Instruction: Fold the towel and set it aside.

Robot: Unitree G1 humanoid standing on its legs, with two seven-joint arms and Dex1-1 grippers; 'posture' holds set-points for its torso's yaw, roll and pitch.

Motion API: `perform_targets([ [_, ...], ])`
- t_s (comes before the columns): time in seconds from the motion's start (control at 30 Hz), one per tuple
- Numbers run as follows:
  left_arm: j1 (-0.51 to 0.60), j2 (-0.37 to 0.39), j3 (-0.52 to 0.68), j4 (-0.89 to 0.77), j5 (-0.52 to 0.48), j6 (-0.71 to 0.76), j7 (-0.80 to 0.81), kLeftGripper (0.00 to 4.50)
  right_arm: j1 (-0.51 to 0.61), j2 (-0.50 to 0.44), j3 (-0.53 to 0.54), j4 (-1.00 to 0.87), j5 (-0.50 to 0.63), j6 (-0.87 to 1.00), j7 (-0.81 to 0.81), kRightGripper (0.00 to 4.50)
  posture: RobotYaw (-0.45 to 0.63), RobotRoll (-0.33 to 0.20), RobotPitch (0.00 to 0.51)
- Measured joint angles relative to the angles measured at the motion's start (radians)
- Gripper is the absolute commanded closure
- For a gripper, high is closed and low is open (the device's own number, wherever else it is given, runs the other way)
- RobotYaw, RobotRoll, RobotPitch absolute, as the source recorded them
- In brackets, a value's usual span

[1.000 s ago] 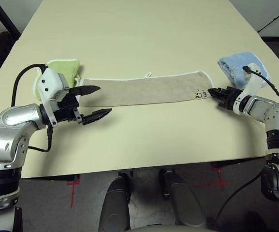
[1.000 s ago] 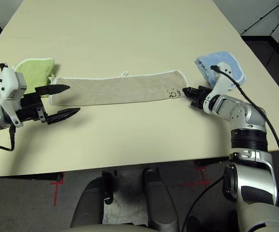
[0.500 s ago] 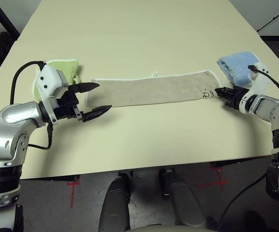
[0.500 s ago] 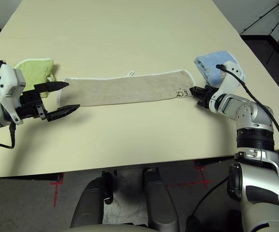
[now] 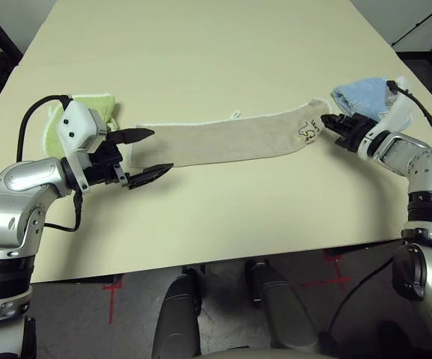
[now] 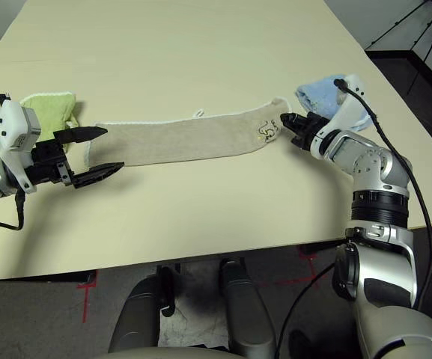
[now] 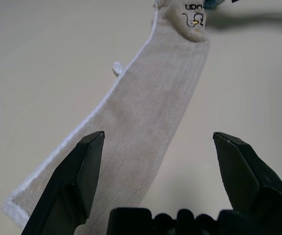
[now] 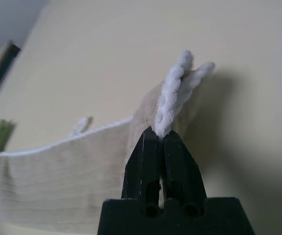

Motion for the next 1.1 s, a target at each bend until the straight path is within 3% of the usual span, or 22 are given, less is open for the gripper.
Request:
perform_targets([
  [0.5, 0.006, -0.001, 0.000, 0.000, 0.001, -0.001, 0.006, 0.00, -0.001, 0.083, 0.004, -0.108, 0.121, 0.105, -0.018, 4.47, -0.12, 0.000, 0.213],
  [1.1, 0.043, -0.001, 0.000, -0.026, 0.001, -0.006, 0.031, 0.00, -0.005, 0.153, 0.106, -0.107, 0.122, 0.120, 0.018, 4.47, -0.08, 0.000, 0.203],
])
